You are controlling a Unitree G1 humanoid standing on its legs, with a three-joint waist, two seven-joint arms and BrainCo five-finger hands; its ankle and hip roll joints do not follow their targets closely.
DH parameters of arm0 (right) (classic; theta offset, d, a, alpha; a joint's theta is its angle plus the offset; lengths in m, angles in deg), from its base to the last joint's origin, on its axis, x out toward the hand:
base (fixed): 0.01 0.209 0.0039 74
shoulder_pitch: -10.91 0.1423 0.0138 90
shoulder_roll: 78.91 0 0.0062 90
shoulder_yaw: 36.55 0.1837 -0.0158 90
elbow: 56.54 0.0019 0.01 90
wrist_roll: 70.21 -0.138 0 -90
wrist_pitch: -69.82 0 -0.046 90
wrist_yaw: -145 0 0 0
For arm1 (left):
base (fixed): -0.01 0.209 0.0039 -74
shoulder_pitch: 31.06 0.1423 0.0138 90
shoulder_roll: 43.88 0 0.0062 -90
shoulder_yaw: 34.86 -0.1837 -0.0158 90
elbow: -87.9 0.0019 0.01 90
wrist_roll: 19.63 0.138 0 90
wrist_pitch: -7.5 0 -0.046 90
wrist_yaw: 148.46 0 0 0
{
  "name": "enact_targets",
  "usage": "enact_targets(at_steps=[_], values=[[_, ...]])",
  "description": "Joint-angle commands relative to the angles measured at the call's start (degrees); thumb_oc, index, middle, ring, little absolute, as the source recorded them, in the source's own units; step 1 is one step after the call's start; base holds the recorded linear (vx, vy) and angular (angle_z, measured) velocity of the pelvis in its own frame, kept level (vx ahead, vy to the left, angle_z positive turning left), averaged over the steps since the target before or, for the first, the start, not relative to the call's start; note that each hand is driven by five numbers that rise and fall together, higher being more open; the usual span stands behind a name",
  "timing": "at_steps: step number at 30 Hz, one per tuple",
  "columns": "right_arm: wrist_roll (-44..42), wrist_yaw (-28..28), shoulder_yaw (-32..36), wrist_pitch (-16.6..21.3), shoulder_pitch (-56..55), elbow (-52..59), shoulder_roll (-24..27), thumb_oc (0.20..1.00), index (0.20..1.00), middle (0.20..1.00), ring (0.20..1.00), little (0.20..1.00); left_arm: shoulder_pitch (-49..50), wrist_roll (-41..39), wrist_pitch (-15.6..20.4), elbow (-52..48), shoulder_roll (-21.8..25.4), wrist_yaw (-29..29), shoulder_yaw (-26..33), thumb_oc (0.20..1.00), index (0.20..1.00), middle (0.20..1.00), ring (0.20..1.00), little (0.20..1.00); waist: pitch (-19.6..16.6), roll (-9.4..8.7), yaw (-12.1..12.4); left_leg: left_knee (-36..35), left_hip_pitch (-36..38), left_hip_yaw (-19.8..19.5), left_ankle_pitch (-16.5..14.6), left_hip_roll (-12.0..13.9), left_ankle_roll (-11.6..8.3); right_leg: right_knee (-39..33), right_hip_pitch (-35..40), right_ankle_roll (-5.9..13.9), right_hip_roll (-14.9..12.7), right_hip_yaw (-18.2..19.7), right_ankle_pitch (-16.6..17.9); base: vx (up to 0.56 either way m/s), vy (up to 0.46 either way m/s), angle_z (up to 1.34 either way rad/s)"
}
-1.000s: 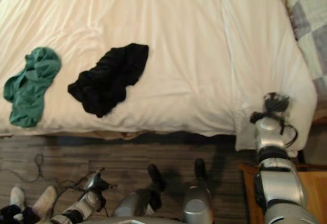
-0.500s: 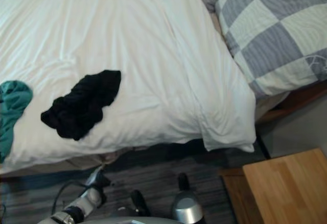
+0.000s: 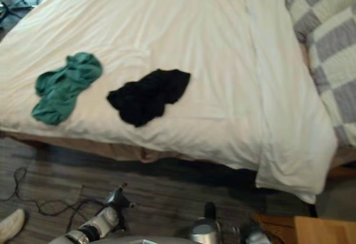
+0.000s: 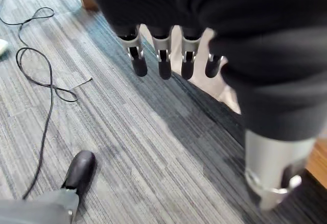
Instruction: Tidy up the quilt and then pick up the clothes from the bed and put them into the laundry hamper.
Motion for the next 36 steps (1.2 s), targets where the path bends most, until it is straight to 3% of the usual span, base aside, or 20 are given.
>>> enact_targets(at_steps=[1, 4, 5, 7, 8, 9, 10, 12, 15, 17, 19, 23, 24, 25, 26, 29, 30, 31, 34, 36], values=[[-2.7, 0.7, -2.3, -0.9, 2.2, -2.1, -2.6, 1.0, 1.0, 1.0, 1.0, 1.0, -2.9, 1.8, -0.5, 2.4, 3.1, -0.5, -0.1, 1.0, 1.0, 1.0, 1.0, 1.0, 0.8, -1.58, -1.0, -1.4, 0.4, 0.7, -6.7, -1.8, 2.65, 7.2, -7.5, 2.36, -5.9, 6.1, 1.0, -0.02, 0.407, 0.36], [-3.5, 0.9, -3.6, -0.3, 2.0, -1.1, -4.5, 1.0, 1.0, 1.0, 1.0, 1.0, -2.3, 1.6, -1.2, 2.9, 6.3, -0.4, 1.9, 1.0, 1.0, 1.0, 1.0, 1.0, 2.1, -2.78, -0.6, -1.4, 1.9, 2.5, -8.1, -3.7, 4.37, 13.2, -12.2, 0.21, -2.2, 7.2, -0.5, 0.04, 0.414, 0.12], [-4.0, 0.9, -3.9, 0.0, 1.9, -0.5, -4.7, 1.0, 1.0, 1.0, 1.0, 1.0, -1.5, 2.1, -1.9, 4.1, 7.2, -1.0, 2.8, 1.0, 1.0, 1.0, 1.0, 1.0, 2.6, -3.21, -1.1, -1.4, 3.1, 3.5, -8.7, -4.5, 5.22, 14.9, -13.1, -0.72, 3.3, 7.1, -4.6, 0.06, 0.188, -0.1], [-3.9, 0.7, -4.3, 0.2, 2.0, -0.2, -4.6, 1.0, 1.0, 1.0, 1.0, 1.0, -1.2, 2.4, -2.0, 4.7, 7.6, -1.5, 3.2, 1.0, 1.0, 1.0, 1.0, 1.0, 2.8, -3.49, -1.3, -1.4, 3.7, 4.1, -9.0, -5.0, 5.52, 14.5, -12.8, -1.49, 5.6, 6.2, -5.9, 0.11, 0.235, 0.0], [-2.2, 0.8, -6.1, 0.6, 2.5, 0.3, -4.8, 1.0, 1.0, 1.0, 1.0, 1.0, -0.4, 3.6, -2.2, 5.8, 8.2, -2.3, 3.6, 1.0, 1.0, 1.0, 1.0, 1.0, 2.2, -3.99, -1.6, -1.4, 4.2, 4.5, -10.0, -6.8, 6.28, 12.6, -12.2, -3.2, 11.2, 4.6, -7.8, 0.13, 0.197, -0.05], [-2.2, 0.8, -6.1, 0.6, 2.5, 0.3, -4.8, 1.0, 1.0, 1.0, 1.0, 1.0, -0.4, 3.6, -2.2, 5.8, 8.2, -2.3, 3.6, 1.0, 1.0, 1.0, 1.0, 1.0, 2.2, -3.97, -1.6, -1.4, 4.2, 4.4, -10.0, -6.7, 6.26, 12.6, -12.1, -3.21, 11.2, 4.5, -7.8, 0.22, 0.196, -0.03], [-1.3, 0.9, -7.5, 1.0, 3.2, 0.6, -3.9, 1.0, 1.0, 1.0, 1.0, 1.0, 0.2, 2.5, -2.5, 6.4, 8.2, -2.2, 5.0, 1.0, 1.0, 1.0, 1.0, 1.0, 1.9, -4.08, -1.6, -1.4, 4.8, 3.4, -12.0, -9.3, 7.27, 10.3, -11.8, -3.92, 15.6, 6.1, -8.4, 0.21, 0.132, 0.08], [-1.2, 1.1, -7.4, 1.0, 3.1, 1.1, -3.4, 1.0, 1.0, 1.0, 1.0, 1.0, 0.5, 1.8, -2.4, 6.6, 7.7, -2.2, 5.6, 1.0, 1.0, 1.0, 1.0, 1.0, 2.1, -4.0, -1.5, -1.4, 5.7, 3.0, -12.3, -10.6, 7.68, 9.6, -11.0, -4.18, 15.5, 6.0, -8.7, 0.2, 0.113, 0.46], [-0.1, 0.8, -8.6, 0.7, 4.6, 1.1, -2.2, 1.0, 1.0, 1.0, 1.0, 1.0, 1.5, -0.9, -2.0, 6.3, 6.4, -0.9, 8.3, 1.0, 1.0, 1.0, 1.0, 1.0, 2.9, -2.79, -0.3, 10.7, 2.3, 2.3, -15.2, -12.6, 7.21, 5.3, -7.2, -6.5, 14.3, 7.1, -9.8, 0.13, 0.026, 0.48], [1.1, 0.1, -9.3, 0.4, 6.2, 1.3, -1.0, 1.0, 1.0, 1.0, 1.0, 1.0, 1.0, -4.0, -0.8, 3.8, 5.4, 0.4, 8.2, 1.0, 1.0, 1.0, 1.0, 1.0, 5.0, -2.52, 1.5, 26.0, -4.2, 2.2, -11.3, -9.7, 3.05, 2.1, -3.8, -8.02, 13.2, 6.8, -9.9, 0.11, 0.005, -0.25], [2.9, -1.1, -9.6, -0.4, 7.3, 0.7, -0.4, 1.0, 1.0, 1.0, 1.0, 1.0, 0.0, -3.6, -0.8, 2.0, 4.9, 1.8, 6.4, 1.0, 1.0, 1.0, 1.0, 1.0, 5.7, -2.2, 2.2, 33.1, -9.6, 0.4, -8.4, -6.9, 1.26, -0.9, -1.5, -7.93, 10.7, 5.9, -9.8, 0.11, 0.145, 0.04], [3.1, -1.1, -9.8, -0.1, 7.7, 2.6, -0.5, 1.0, 1.0, 1.0, 1.0, 1.0, -0.3, -2.2, -0.5, 1.1, 4.5, 2.3, 5.0, 1.0, 1.0, 1.0, 1.0, 1.0, 4.4, -0.85, 1.1, 21.4, -4.8, 2.0, -9.9, -3.1, 2.83, -1.0, -2.1, -5.6, 8.3, 7.3, -9.6, 0.19, 0.525, -0.3], [1.2, -0.9, -8.9, 0.8, 7.6, 4.0, -1.3, 1.0, 1.0, 1.0, 1.0, 1.0, -1.1, -1.8, 0.6, 1.0, 3.6, 2.5, 3.1, 1.0, 1.0, 1.0, 1.0, 1.0, 1.9, 1.44, 0.5, 1.2, -0.6, -4.7, -2.9, 3.0, 0.69, -1.7, -3.8, -2.2, 3.8, 11.4, -8.7, 0.27, 1.02, -0.65], [0.9, -0.7, -8.7, 1.2, 7.4, 4.1, -1.2, 1.0, 1.0, 1.0, 1.0, 1.0, -1.5, -1.6, 0.9, 1.1, 3.5, 2.5, 2.4, 1.0, 1.0, 1.0, 1.0, 1.0, 1.3, 1.66, 0.5, -0.2, -0.3, -7.7, -1.7, 4.4, -0.28, -1.7, -3.8, -1.35, 2.7, 12.6, -8.7, 0.37, 1.37, -0.03], [0.8, -0.9, -8.5, 1.3, 7.5, 4.2, -1.5, 1.0, 1.0, 1.0, 1.0, 1.0, -2.1, -1.3, 1.1, 0.7, 3.0, 2.1, 0.8, 1.0, 1.0, 1.0, 1.0, 1.0, 0.2, 2.29, 0.4, 0.1, -0.1, -12.2, -3.1, 4.5, -0.74, -1.6, -4.0, -0.19, 1.5, 14.0, -8.1, 0.16, 0.569, -0.11], [1.1, -0.9, -8.1, 1.3, 7.5, 3.8, -1.8, 1.0, 1.0, 1.0, 1.0, 1.0, -2.9, -0.2, 1.3, 0.6, 2.5, 1.7, -0.9, 1.0, 1.0, 1.0, 1.0, 1.0, -0.5, 2.25, 0.2, 0.5, 0.0, -13.0, -4.8, 3.8, -0.98, -1.7, -3.6, 0.89, -0.1, 13.9, -7.7, 0.12, 0.541, -0.93], [1.5, -0.3, -7.7, 0.4, 7.7, 3.7, -3.1, 1.0, 1.0, 1.0, 1.0, 1.0, -4.6, 1.2, 1.4, -0.9, 2.5, 0.7, -3.0, 1.0, 1.0, 1.0, 1.0, 1.0, -0.4, 0.82, -0.1, 0.8, 1.6, -10.4, -9.6, -0.7, 0.36, -1.3, -5.6, 3.1, -5.6, 14.1, 0.3, 0.04, 0.824, -0.2], [1.1, -0.3, -8.1, -0.1, 8.9, 3.8, -3.8, 1.0, 1.0, 1.0, 1.0, 1.0, -5.4, 1.0, 1.2, -1.4, 3.3, 0.9, -2.5, 1.0, 1.0, 1.0, 1.0, 1.0, 0.2, 0.21, 1.0, 0.3, 2.5, -9.1, -10.7, -2.8, 1.84, -0.9, -8.0, 2.92, -7.6, 10.8, 4.5, -0.01, 0.955, -0.05], [0.5, 0.0, -9.2, 0.2, 10.0, 5.2, -4.8, 1.0, 1.0, 1.0, 1.0, 1.0, -5.0, 1.1, 1.3, -2.3, 4.3, 0.4, -2.3, 1.0, 1.0, 1.0, 1.0, 1.0, 0.9, 0.52, 2.1, 0.4, 3.2, -5.2, -11.6, -4.8, 3.75, 1.4, -11.5, 1.19, -8.0, 2.2, 3.2, -0.1, 0.335, -0.65], [1.9, 0.4, -11.7, 1.0, 9.9, 6.8, -6.2, 1.0, 1.0, 1.0, 1.0, 1.0, -3.9, 1.3, 1.0, -1.7, 4.9, 0.2, -1.7, 1.0, 1.0, 1.0, 1.0, 1.0, 1.7, 0.7, 2.3, 0.1, 3.2, -3.7, -11.1, -7.0, 5.36, 7.3, -11.3, -0.6, -3.1, 1.6, -2.1, -0.12, 0.51, -1.17]])
